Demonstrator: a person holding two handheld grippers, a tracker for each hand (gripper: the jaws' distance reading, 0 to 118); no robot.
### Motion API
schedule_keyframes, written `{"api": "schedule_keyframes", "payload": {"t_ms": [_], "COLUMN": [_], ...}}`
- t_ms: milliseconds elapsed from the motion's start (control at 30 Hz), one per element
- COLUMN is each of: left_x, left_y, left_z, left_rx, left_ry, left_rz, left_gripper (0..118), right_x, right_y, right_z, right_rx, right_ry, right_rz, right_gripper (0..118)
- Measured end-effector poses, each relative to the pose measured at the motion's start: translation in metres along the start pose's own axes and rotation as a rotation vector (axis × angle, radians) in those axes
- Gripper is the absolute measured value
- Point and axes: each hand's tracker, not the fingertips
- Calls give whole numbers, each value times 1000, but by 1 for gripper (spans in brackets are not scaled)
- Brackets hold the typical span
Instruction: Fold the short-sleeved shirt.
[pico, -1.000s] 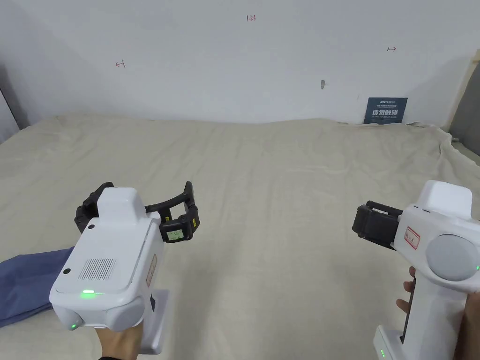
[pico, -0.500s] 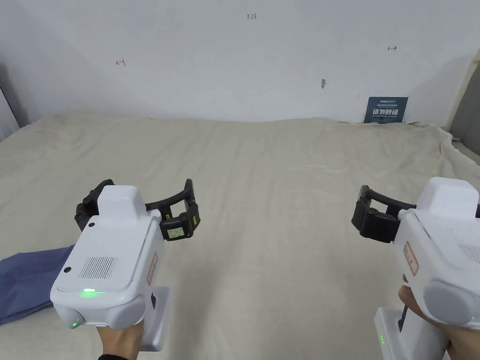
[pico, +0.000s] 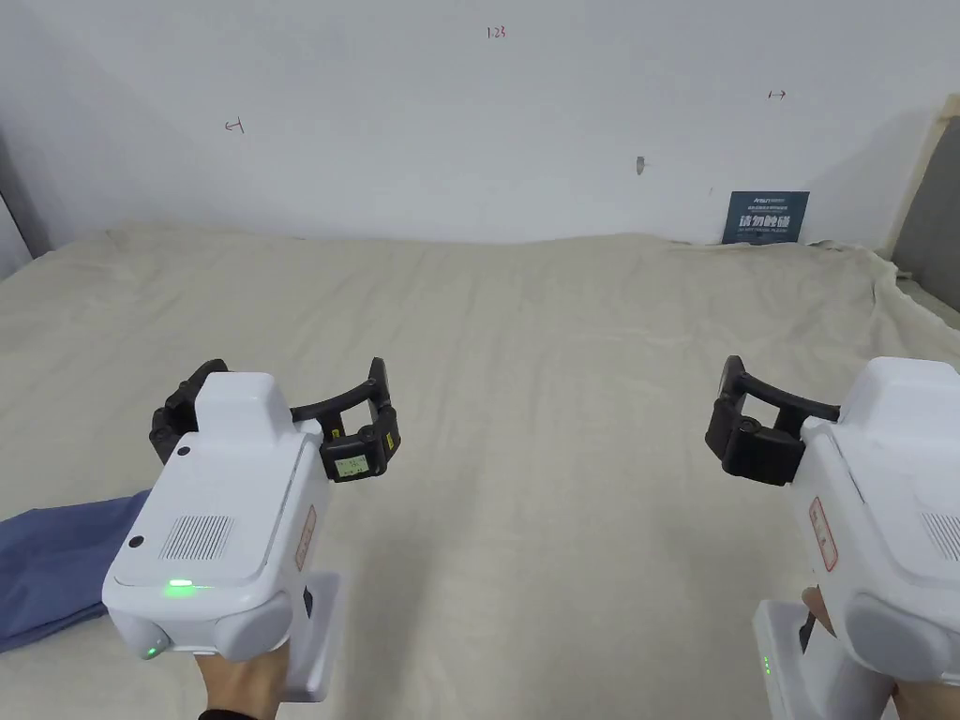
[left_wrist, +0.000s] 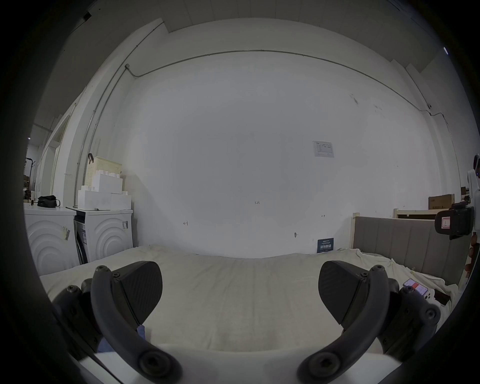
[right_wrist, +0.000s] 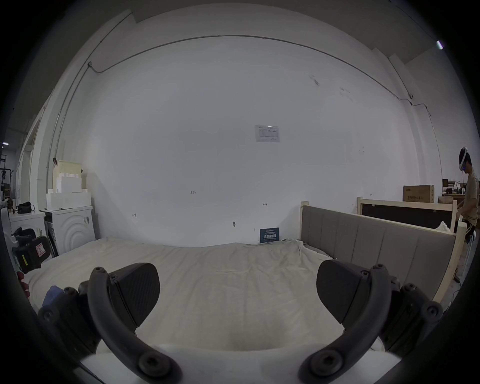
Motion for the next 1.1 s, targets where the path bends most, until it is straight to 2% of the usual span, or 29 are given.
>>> {"api": "schedule_keyframes", "payload": {"t_ms": [1100], "left_x": [1], "left_y": [-3], "left_z": [2], "left_rx": [-1], "left_ry": [-10], "left_rz": [-6], "left_gripper": [118], "right_x": [14], "right_y": [-13], "right_z": [-8], "right_rx": [15], "right_ry": [10], "right_rz": [17], "right_gripper": [118]}}
